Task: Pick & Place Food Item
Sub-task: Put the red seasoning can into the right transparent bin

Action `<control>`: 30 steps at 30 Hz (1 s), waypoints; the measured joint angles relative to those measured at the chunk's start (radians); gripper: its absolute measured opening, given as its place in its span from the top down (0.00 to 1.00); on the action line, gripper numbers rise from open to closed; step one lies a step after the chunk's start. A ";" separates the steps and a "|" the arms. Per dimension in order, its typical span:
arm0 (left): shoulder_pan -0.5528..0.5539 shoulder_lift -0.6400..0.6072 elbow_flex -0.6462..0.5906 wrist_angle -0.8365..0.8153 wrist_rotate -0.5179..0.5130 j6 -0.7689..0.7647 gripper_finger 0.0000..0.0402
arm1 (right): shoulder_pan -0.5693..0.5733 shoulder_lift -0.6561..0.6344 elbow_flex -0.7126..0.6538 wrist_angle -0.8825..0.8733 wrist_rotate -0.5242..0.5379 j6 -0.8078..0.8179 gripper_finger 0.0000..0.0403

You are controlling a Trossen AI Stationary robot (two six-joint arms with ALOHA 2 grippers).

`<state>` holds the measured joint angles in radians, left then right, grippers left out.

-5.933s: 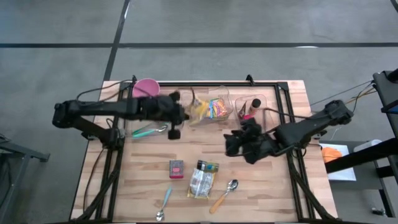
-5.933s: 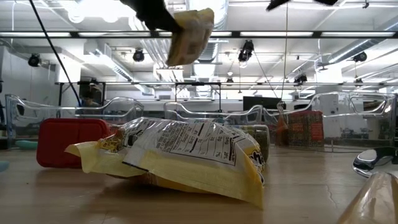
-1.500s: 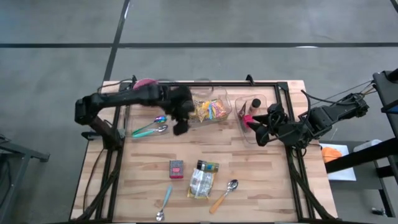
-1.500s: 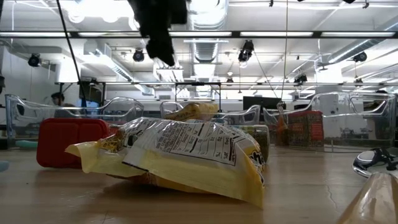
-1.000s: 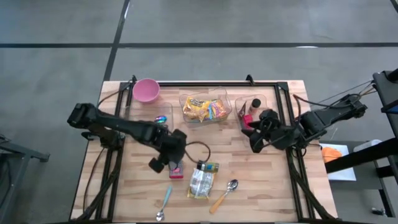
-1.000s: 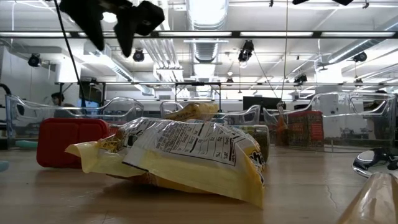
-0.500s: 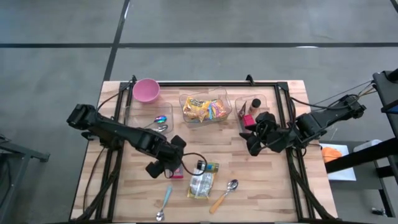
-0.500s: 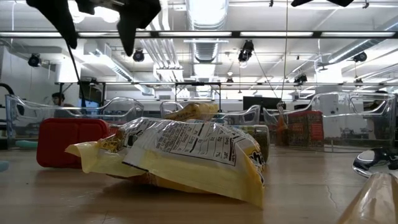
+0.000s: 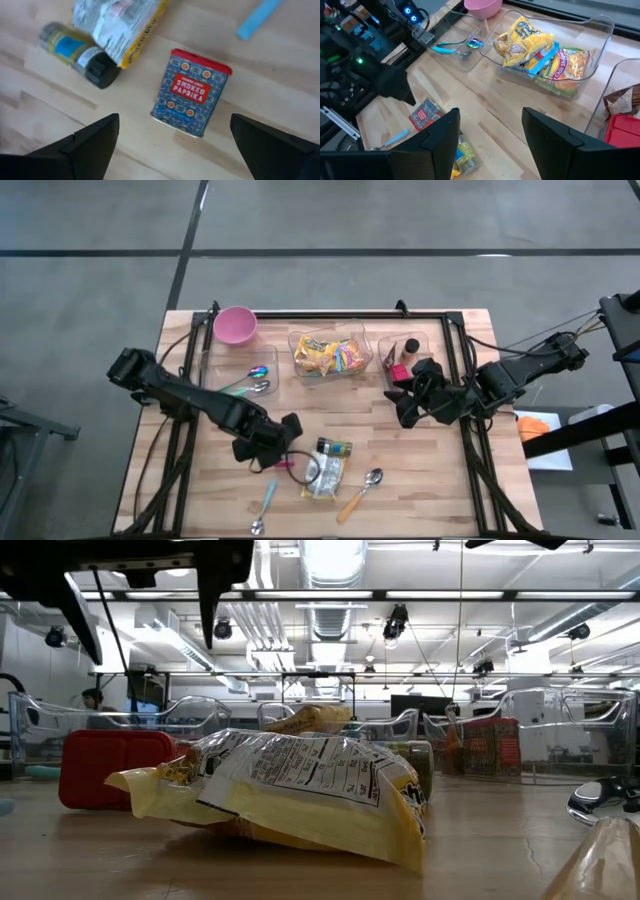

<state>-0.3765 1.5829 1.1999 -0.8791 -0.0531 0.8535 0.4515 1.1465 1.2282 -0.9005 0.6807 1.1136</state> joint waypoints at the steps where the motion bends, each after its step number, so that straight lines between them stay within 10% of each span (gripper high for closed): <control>1: -0.005 0.000 -0.007 0.011 -0.009 0.031 0.04 | 0.000 0.000 0.000 0.000 0.000 0.003 0.48; 30: -0.027 0.084 -0.101 0.214 -0.004 0.174 0.04 | 0.000 0.000 0.000 0.000 0.000 0.001 0.48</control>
<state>-0.4030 1.6669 1.0992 -0.6655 -0.0568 1.0279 0.4515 1.1465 1.2285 -0.9001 0.6807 1.1144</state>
